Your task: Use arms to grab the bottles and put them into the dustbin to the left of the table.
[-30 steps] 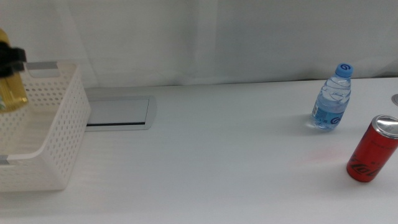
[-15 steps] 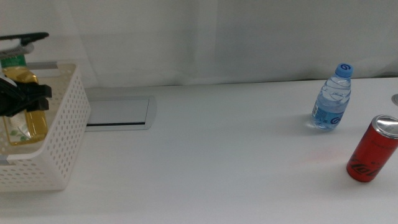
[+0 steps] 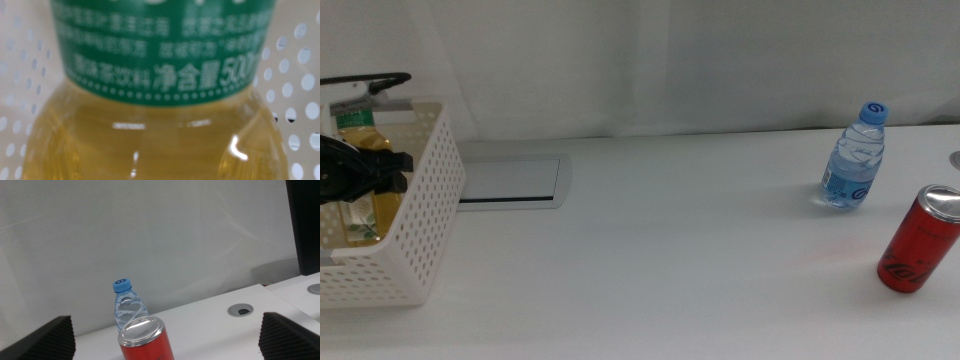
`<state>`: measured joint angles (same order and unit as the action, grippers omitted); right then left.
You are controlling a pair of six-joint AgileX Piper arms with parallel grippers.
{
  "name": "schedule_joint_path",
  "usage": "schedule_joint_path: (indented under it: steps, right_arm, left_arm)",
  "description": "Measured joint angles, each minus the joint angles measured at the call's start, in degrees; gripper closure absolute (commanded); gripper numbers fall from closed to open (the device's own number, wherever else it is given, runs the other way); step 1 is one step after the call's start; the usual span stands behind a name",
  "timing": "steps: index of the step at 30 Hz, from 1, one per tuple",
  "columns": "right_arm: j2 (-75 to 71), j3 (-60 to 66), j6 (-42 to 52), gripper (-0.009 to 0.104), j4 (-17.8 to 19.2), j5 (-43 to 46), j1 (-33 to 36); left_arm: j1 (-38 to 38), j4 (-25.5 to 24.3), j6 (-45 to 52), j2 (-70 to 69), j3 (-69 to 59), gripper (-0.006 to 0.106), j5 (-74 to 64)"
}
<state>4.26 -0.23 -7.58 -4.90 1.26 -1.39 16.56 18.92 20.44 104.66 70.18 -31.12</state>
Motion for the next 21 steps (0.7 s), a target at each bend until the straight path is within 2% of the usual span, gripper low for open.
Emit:
schedule_joint_path:
  steps: [4,8,9,10,13,21]
  right_arm:
    - [0.00,0.00,0.00,-0.008,0.00,0.00,0.00]
    - [0.00,0.00,-0.16,-0.008,0.00,0.00,0.00]
    - [0.00,0.00,-0.16,-0.008,0.00,0.00,0.00]
    - [0.00,0.00,-0.16,-0.008,0.00,0.00,0.00]
    - [0.00,0.00,-0.16,-0.008,0.00,0.00,0.00]
    - [0.00,0.00,-0.16,-0.008,0.00,0.00,0.00]
  left_arm:
    - [0.00,0.00,-1.52,0.38,0.00,0.079,0.00]
    - [0.00,0.00,-1.97,0.49,0.00,0.045,0.12]
    - [0.00,0.00,-1.97,0.49,0.00,0.033,0.11]
    - [0.00,0.00,-1.97,0.49,0.00,0.027,0.34]
    - [0.00,0.47,-2.05,0.36,0.70,0.018,2.02]
    - [0.00,0.72,-2.05,-1.69,0.73,0.018,2.24]
